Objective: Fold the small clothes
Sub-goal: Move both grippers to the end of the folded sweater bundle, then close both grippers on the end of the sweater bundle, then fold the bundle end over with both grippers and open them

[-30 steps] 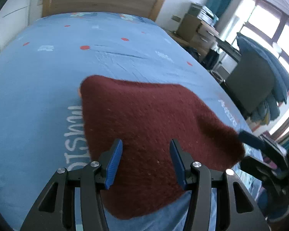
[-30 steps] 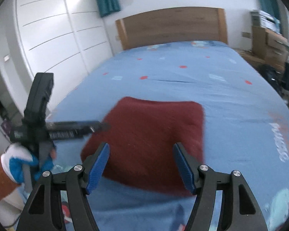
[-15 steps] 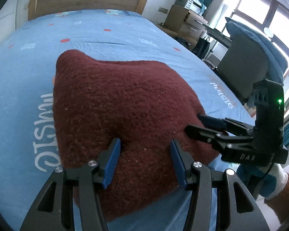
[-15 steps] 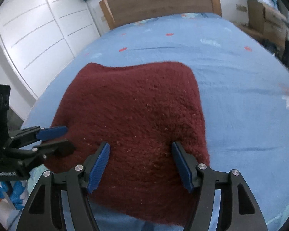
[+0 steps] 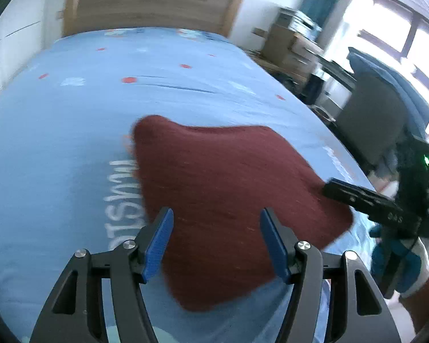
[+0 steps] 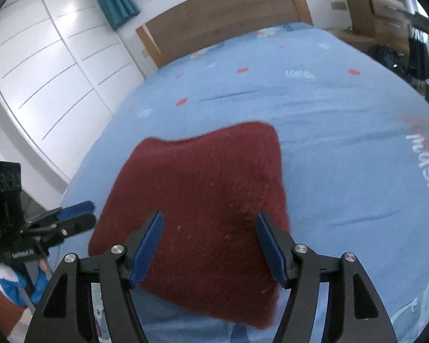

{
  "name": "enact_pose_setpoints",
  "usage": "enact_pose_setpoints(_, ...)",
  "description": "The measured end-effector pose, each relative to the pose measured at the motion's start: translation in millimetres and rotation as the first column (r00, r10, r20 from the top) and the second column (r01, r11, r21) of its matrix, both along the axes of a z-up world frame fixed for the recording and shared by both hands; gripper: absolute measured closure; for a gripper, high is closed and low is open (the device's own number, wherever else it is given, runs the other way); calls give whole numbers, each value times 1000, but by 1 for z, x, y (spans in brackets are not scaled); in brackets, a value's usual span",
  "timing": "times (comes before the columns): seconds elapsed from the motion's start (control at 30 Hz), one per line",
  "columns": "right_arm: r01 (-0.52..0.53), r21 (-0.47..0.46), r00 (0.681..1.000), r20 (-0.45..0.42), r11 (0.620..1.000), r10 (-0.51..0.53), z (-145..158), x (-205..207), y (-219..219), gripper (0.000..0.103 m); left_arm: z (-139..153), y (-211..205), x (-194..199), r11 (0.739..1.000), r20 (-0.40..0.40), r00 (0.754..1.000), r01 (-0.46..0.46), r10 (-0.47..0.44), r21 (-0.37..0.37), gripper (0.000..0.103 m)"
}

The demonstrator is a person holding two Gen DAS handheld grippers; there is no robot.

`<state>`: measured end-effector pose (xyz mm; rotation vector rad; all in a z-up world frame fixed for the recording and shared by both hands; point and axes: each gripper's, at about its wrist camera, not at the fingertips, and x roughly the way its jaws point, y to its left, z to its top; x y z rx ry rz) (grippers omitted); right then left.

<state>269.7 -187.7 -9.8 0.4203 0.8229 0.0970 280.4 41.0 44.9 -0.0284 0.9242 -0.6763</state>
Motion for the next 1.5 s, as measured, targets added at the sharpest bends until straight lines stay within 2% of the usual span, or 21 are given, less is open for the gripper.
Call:
enact_pose_setpoints(0.1,22,-41,999,-45,999,-24,-4,3,-2,34,-10,10,15,999,-30,998,-54,54,9,45)
enact_pose_setpoints(0.23,48,-44,993,-105,998,-53,-20,8,-12,34,-36,15,26,997,-105,991,-82,83,12,44)
enact_pose_setpoints(0.3,46,-30,988,-143,998,-50,-33,12,-15,33,-46,18,28,996,-136,987,-89,86,-15,33)
enact_pose_setpoints(0.33,42,-11,987,-157,999,-43,-39,13,-17,33,-49,19,29,995,-151,985,-93,87,-34,29)
enact_pose_setpoints(0.4,32,36,985,-169,999,-26,-49,15,-22,32,-57,22,34,991,-207,976,-89,67,-98,28)
enact_pose_setpoints(0.53,33,203,980,-201,979,9,-74,22,-40,28,-71,25,48,975,-306,952,-86,20,-203,26)
enact_pose_setpoints(0.7,-5,322,977,-200,947,73,-90,31,-52,27,-98,25,67,930,-432,901,-126,-38,-345,19)
enact_pose_setpoints(0.73,-15,329,976,-198,944,84,-91,33,-53,28,-100,25,70,919,-439,897,-140,-40,-369,19)
enact_pose_setpoints(0.8,-42,349,975,-189,936,115,-93,37,-54,39,-100,27,74,908,-441,896,-150,-42,-390,24)
enact_pose_setpoints(0.83,-59,382,975,-177,922,136,-94,39,-54,48,-99,30,77,902,-446,894,-158,-43,-403,31)
enact_pose_setpoints(0.93,-68,364,979,-154,929,132,-90,40,-51,57,-94,48,83,872,-462,885,-188,-49,-453,46)
enact_pose_setpoints(1.03,-66,387,988,-106,920,116,-74,29,-43,62,-70,60,93,860,-424,903,-162,-68,-484,51)
enact_pose_setpoints(1.17,-113,397,990,-32,911,136,-48,31,-31,64,-31,92,106,841,-355,932,-134,-73,-525,51)
enact_pose_setpoints(1.27,-163,399,986,29,902,165,-26,39,-13,65,-8,121,112,851,-312,948,-117,-57,-511,51)
enact_pose_setpoints(1.33,-194,403,981,57,894,187,-17,45,2,65,-4,139,113,866,-306,952,-124,-34,-484,51)
enact_pose_setpoints(1.43,-220,406,974,51,887,219,-23,55,26,64,-16,158,108,886,-334,943,-153,-3,-438,49)
enact_pose_setpoints(1.5,-217,402,971,-5,889,239,-41,60,40,64,-38,165,105,918,-385,922,-185,38,-350,46)
